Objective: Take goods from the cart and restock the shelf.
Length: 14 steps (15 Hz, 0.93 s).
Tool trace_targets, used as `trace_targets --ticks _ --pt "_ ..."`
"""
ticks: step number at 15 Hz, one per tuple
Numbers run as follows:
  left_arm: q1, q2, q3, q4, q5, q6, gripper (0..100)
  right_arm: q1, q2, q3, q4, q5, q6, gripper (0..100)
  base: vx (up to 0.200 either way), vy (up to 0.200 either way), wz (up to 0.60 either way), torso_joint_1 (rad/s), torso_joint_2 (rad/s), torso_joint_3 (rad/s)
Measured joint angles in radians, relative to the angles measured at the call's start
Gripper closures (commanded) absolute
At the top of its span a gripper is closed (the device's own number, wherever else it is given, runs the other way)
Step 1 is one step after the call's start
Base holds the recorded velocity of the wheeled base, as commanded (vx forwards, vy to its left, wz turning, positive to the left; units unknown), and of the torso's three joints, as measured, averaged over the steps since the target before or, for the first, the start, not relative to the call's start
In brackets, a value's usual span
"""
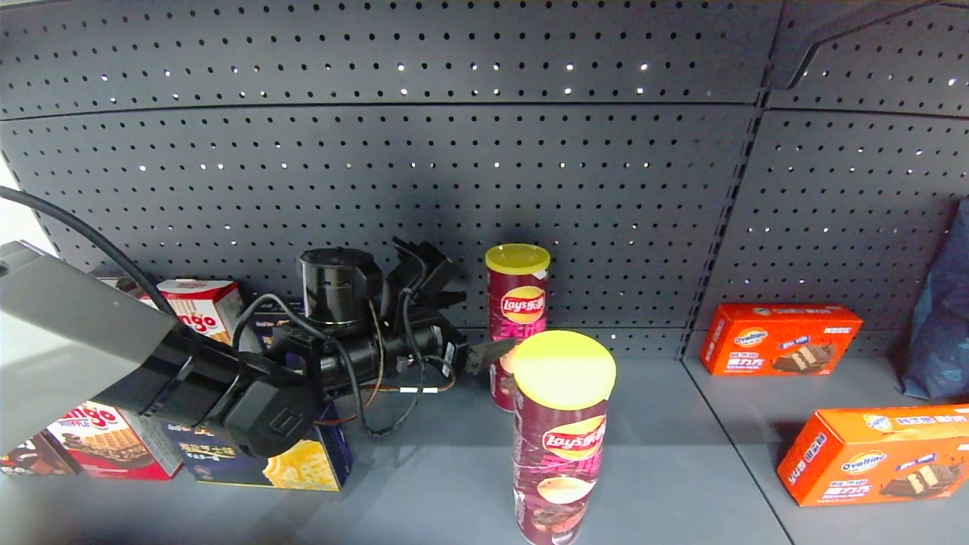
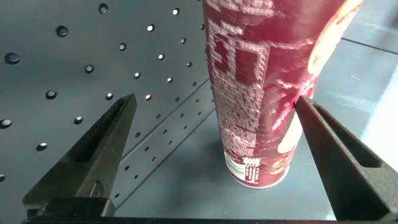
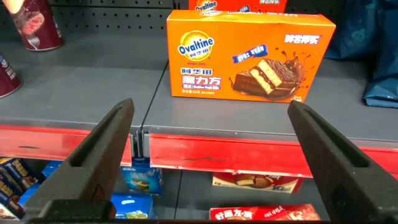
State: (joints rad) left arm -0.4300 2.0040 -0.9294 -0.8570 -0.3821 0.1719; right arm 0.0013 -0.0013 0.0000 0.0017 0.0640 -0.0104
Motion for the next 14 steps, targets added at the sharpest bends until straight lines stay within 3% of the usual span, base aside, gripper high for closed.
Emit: trace_targets --ticks 6,14 --pt "0.0 0.013 0.008 -0.027 0.004 0.0 0 0.0 0.0 0.0 0.0 0.0 0.0 0 0.0 0.0 0.0 0.0 0.0 0.0" --pt "0.002 -0.087 0.104 -0.025 0.003 0.0 0 0.0 0.0 0.0 0.0 0.0 0.0 0 0.0 0.0 0.0 0.0 0.0 0.0"
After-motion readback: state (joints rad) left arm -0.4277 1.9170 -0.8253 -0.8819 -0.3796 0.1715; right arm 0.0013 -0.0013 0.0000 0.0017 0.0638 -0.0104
